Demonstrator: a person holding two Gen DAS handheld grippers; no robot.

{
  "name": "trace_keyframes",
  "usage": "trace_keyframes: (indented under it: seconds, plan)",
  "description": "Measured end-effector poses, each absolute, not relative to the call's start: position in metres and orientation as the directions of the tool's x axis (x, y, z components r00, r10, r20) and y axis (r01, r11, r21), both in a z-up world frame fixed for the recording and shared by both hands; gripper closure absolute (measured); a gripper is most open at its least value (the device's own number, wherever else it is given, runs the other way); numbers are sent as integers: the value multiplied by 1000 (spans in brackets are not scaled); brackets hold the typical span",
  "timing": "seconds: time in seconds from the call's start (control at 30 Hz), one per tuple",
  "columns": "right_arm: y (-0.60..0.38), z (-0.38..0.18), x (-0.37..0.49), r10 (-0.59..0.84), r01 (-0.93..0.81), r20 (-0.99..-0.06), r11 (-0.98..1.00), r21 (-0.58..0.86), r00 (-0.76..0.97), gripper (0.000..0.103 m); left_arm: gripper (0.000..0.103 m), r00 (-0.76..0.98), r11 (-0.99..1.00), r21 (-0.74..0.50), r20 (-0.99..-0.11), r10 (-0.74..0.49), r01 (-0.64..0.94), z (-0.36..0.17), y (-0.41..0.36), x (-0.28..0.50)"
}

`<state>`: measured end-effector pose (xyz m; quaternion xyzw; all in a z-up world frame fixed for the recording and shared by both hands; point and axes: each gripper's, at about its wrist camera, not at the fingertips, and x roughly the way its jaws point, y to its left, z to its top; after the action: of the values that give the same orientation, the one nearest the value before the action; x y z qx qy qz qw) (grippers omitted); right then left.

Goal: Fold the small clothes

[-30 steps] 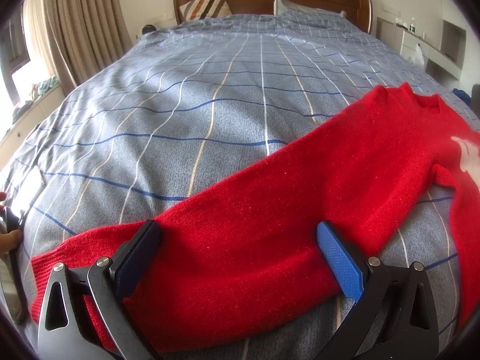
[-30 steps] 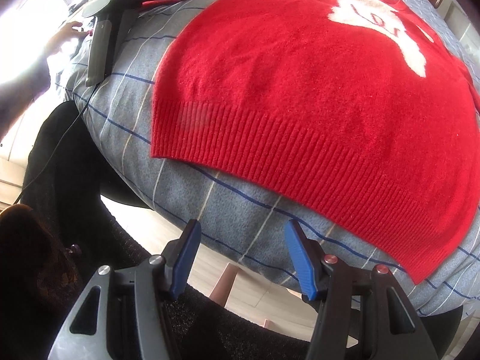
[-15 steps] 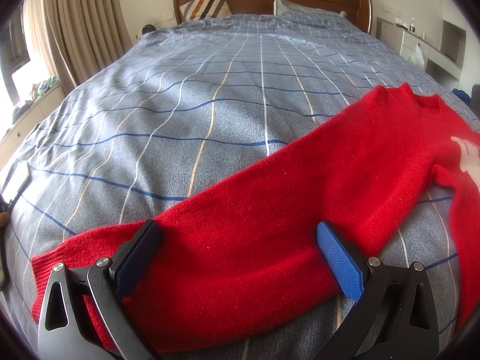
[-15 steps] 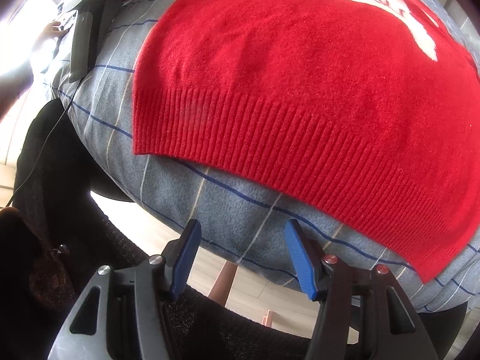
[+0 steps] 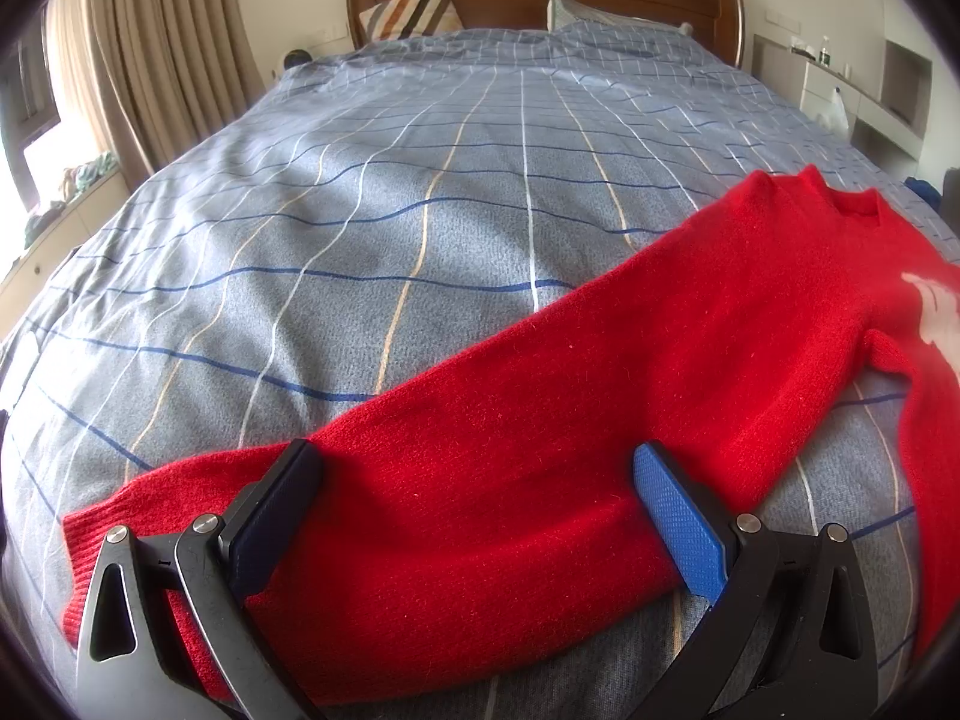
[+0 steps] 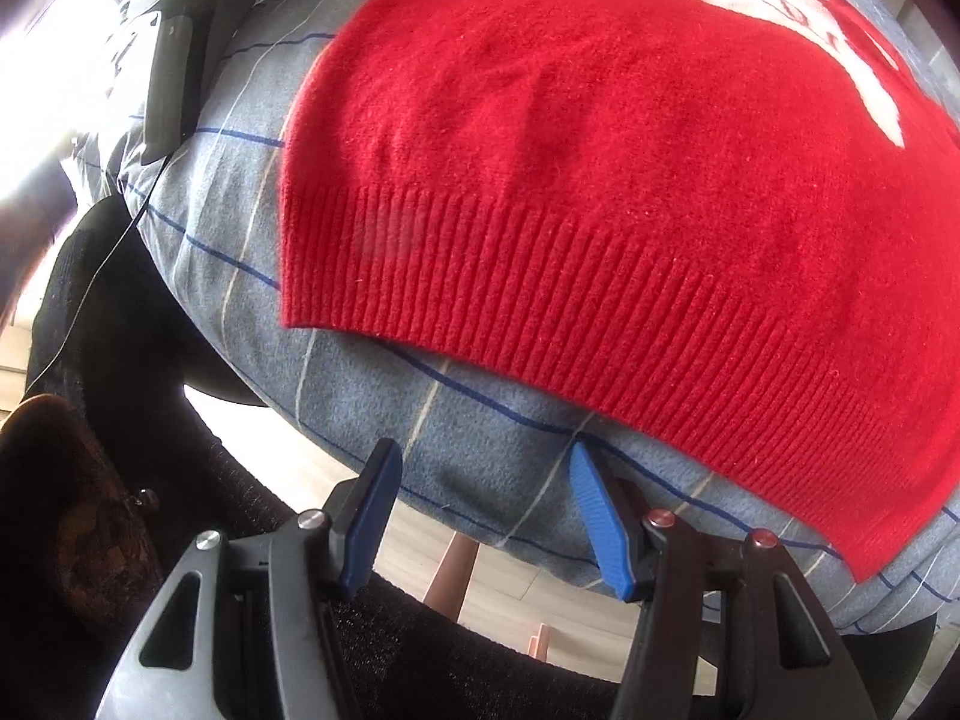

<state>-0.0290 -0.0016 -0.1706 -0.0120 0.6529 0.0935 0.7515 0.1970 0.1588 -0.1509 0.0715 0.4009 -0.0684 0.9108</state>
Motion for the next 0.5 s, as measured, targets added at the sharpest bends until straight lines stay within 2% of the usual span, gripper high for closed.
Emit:
trace_keyframes:
  seconds: [0.5]
  plan:
    - [-10,-166,-43,146,-145,-974,982,122,172,45,0,669,980,75,-740,-67,182,-151,159,197]
